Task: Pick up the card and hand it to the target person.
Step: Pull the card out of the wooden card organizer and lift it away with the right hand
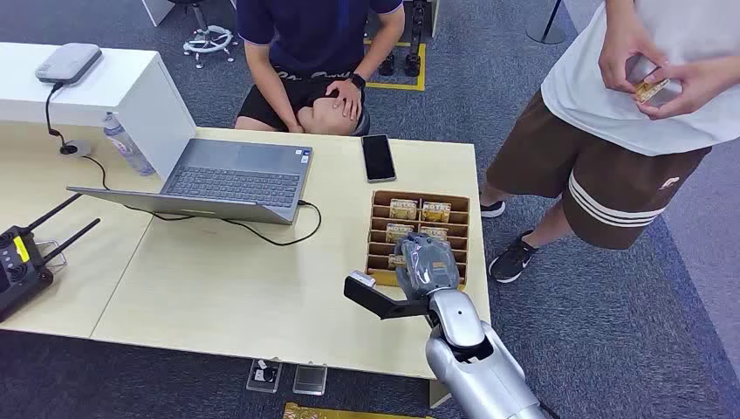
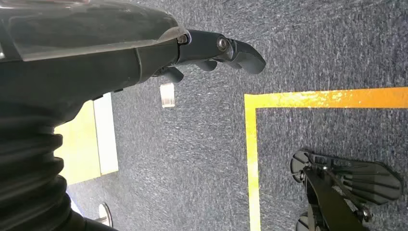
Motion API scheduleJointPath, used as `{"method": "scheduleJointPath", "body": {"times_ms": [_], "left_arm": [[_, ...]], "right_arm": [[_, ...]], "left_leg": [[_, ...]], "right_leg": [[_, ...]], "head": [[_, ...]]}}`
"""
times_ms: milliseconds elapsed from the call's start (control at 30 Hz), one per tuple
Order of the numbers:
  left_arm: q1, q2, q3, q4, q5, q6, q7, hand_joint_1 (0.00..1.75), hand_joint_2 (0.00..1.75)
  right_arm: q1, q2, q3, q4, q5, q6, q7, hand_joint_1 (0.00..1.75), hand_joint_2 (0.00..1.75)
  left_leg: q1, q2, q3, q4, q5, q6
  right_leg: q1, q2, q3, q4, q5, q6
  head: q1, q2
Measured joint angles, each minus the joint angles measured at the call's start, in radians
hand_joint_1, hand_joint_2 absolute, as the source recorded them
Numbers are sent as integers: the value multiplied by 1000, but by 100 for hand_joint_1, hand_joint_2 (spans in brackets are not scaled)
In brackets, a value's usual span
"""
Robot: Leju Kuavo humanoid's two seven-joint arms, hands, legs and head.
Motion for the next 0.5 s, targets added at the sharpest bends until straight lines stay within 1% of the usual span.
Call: {"method": "scheduleJointPath", "body": {"times_ms": [167,500], "left_arm": [[0,0,-1,0,-1,0,0,0,175],[0,0,-4,0,-5,0,2,0,175]], "right_arm": [[5,-1,-4,2,2,-1,6,69,175],[18,-2,-10,1,8,-1,10,70,175]], "left_leg": [[0,0,0,0,0,0],[0,0,0,0,0,0]], "right_leg": [[0,0,0,0,0,0],[0,0,0,0,0,0]], "head": [[0,0],[0,0]]}}
